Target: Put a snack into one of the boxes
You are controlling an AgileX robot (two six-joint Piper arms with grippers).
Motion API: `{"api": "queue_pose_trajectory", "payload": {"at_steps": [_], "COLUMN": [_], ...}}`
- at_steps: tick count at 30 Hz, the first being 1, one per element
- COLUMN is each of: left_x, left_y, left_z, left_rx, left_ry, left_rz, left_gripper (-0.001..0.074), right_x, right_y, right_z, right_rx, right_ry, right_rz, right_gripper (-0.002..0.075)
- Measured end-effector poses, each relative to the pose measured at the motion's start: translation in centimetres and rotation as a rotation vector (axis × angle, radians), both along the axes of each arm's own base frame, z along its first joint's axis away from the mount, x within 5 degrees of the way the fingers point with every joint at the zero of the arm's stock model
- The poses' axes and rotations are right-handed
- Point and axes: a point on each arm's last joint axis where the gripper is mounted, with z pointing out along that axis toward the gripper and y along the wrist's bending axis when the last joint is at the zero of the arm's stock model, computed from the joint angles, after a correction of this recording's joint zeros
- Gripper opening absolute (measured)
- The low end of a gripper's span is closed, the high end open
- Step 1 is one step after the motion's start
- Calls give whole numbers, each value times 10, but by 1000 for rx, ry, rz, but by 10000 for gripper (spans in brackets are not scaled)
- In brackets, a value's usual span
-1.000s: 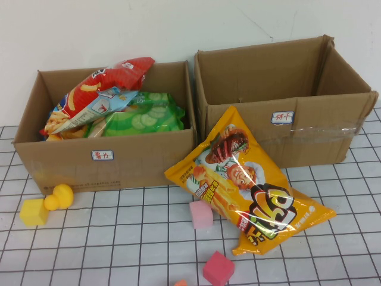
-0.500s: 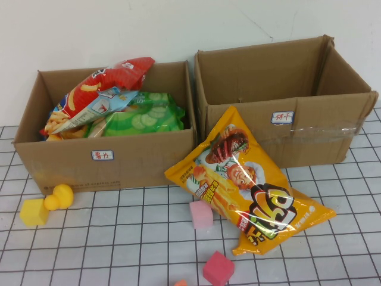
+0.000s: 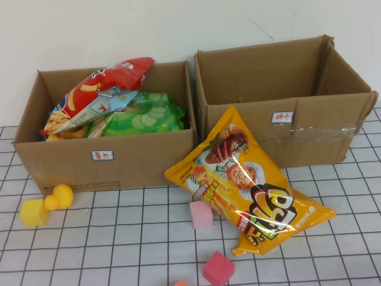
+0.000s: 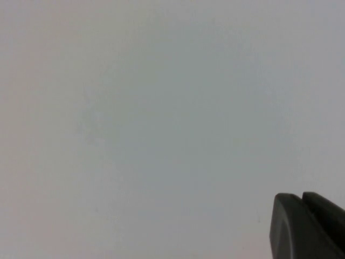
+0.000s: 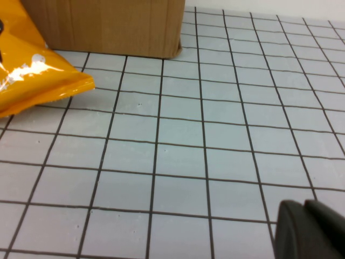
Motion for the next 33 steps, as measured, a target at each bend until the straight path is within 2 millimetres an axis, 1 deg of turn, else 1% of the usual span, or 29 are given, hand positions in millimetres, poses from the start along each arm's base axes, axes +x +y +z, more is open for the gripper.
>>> {"api": "queue_pose_trajectory", "payload": {"at_steps": [2,3,6,10,14,18,23,25,27,30,33], "left_x": [-1,-1,7,18,28,42,60,67,72,84,96], "left_y": [0,0,1,1,0,-1,-2,-2,-3,-3,-4], "left_z": [10,20,31,30,26,11,-28,-47,-59,-65,-63], "left_rx": [-9,-24,-40,-42,-77,-200,-258,-311,-388,-475,-557], "left_ry": [47,119,327,486,524,611,789,849,886,916,922], "left_rz": [-3,-8,-8,-2,-13,-45,-39,-38,-42,-40,-48], "left_gripper": [-1,-1,-1,-1,-2,-1,-1,-1,-1,-1,-1], "right_x": [0,0,0,0,0,0,0,0,0,0,0], "right_y": [0,0,0,0,0,0,0,0,0,0,0], "right_z": [0,0,0,0,0,0,0,0,0,0,0], "right_rx": [0,0,0,0,0,0,0,0,0,0,0], "right_ry": [0,0,0,0,0,0,0,0,0,0,0], "right_rz": [0,0,0,0,0,0,0,0,0,0,0], "right_gripper": [-1,-1,-1,-1,-1,-1,-1,-1,-1,-1,-1]}}
